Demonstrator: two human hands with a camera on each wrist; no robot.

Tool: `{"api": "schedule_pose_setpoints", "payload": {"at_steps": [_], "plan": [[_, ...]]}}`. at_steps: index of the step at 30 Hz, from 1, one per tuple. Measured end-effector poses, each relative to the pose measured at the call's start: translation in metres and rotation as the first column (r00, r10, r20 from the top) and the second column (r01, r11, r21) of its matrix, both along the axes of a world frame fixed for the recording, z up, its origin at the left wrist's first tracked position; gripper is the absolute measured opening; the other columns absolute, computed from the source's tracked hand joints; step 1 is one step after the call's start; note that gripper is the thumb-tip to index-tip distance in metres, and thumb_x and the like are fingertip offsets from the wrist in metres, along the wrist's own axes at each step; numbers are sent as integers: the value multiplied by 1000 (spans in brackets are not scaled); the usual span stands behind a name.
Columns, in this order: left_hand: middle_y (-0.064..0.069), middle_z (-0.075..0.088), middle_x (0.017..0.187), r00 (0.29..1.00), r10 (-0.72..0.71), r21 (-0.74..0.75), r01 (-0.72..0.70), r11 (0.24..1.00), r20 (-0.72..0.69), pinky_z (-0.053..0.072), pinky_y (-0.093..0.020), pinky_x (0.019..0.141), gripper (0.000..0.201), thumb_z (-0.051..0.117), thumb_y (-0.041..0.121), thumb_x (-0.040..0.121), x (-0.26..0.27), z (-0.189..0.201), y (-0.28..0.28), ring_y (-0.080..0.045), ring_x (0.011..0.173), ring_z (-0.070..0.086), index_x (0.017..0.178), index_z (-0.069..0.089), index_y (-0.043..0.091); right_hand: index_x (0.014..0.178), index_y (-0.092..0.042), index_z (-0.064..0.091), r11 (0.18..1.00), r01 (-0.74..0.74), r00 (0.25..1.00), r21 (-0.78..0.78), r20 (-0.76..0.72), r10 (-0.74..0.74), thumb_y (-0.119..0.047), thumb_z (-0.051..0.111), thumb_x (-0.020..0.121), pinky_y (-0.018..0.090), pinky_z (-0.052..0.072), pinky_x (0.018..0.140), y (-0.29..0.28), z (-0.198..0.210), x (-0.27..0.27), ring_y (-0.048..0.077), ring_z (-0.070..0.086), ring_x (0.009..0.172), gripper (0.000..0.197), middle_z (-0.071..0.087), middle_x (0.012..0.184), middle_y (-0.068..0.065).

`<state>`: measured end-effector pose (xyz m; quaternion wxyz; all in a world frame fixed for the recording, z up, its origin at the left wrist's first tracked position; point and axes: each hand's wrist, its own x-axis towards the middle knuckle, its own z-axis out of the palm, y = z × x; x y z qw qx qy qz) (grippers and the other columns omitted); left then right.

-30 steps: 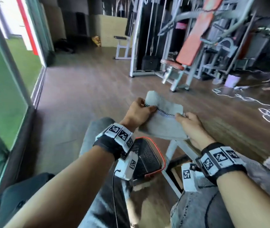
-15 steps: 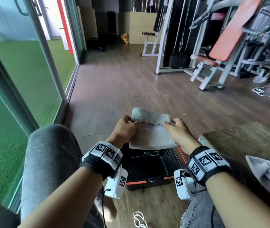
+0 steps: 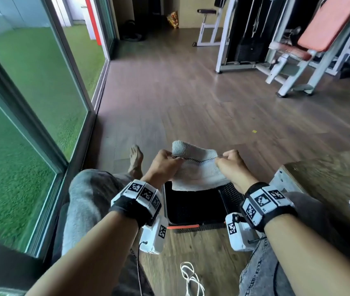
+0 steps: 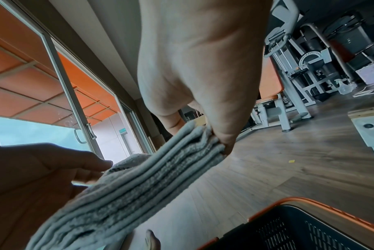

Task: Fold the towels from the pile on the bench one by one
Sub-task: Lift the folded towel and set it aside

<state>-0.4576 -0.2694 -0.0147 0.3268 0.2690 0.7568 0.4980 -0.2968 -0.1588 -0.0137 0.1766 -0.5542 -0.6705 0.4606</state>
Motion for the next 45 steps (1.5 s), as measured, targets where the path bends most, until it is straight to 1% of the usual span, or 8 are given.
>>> {"api": "schedule_pose_setpoints", "payload": {"at_steps": [4,8,14,17,21,26,32,45], "plan": [[-8,55,93,998,-30,-42,32,999,55,45,-31,63,42,65,22,85,-4,-25,16,-21,76,55,113,34,16,115,-24,47,1000,-14,996,2,89,14,-25,57,82,39,48,94,19,-25,-10,20,56,99,35,54,95,-8],[1,54,67,992,-111,-182,121,976,64,41,-26,56,11,62,24,82,-9,-67,42,-16,57,48,88,61,16,96,-22,60,999,-35,980,2,198,34,-13,54,87,25,44,64,41,-59,-20,15,56,76,14,61,87,-3],[-1,40,59,969,-167,-356,223,907,182,25,-18,40,7,54,11,87,-15,-149,69,-7,39,32,80,58,13,105,9,68,977,-102,932,-186,326,159,0,43,90,28,45,78,64,-136,-42,34,64,99,31,68,114,23],[-1,41,60,962,-122,-442,222,869,243,26,-19,44,13,51,11,88,-19,-189,81,-11,45,34,76,56,11,102,0,72,964,-102,912,-245,365,189,-7,47,91,33,52,92,71,-176,-53,32,65,105,28,71,109,16],[-17,60,64,952,-25,-500,182,847,304,41,-33,49,20,51,14,81,-26,-237,96,-25,55,59,73,61,-2,62,-10,51,937,-140,874,-321,405,270,-3,44,88,26,38,55,79,-220,-67,17,46,55,28,50,63,3],[-28,69,100,965,3,-555,149,819,263,53,-39,66,36,57,22,80,-29,-295,105,-38,87,69,95,67,-10,57,-14,46,908,-136,856,-396,415,309,-1,45,86,26,34,55,84,-265,-81,21,44,65,32,46,63,0],[-27,63,118,963,-7,-589,171,790,270,43,-28,77,35,49,17,94,-28,-321,115,-40,112,59,114,61,-9,106,-15,71,858,-166,854,-486,365,371,-12,49,91,31,48,94,90,-296,-88,26,59,109,28,65,110,6],[-29,58,123,960,-130,-610,260,749,250,40,-28,73,37,47,14,93,-26,-329,120,-34,103,59,120,56,-10,132,-14,56,811,-217,816,-543,354,456,-29,48,95,37,42,105,94,-308,-85,28,53,124,40,55,139,10]]}}
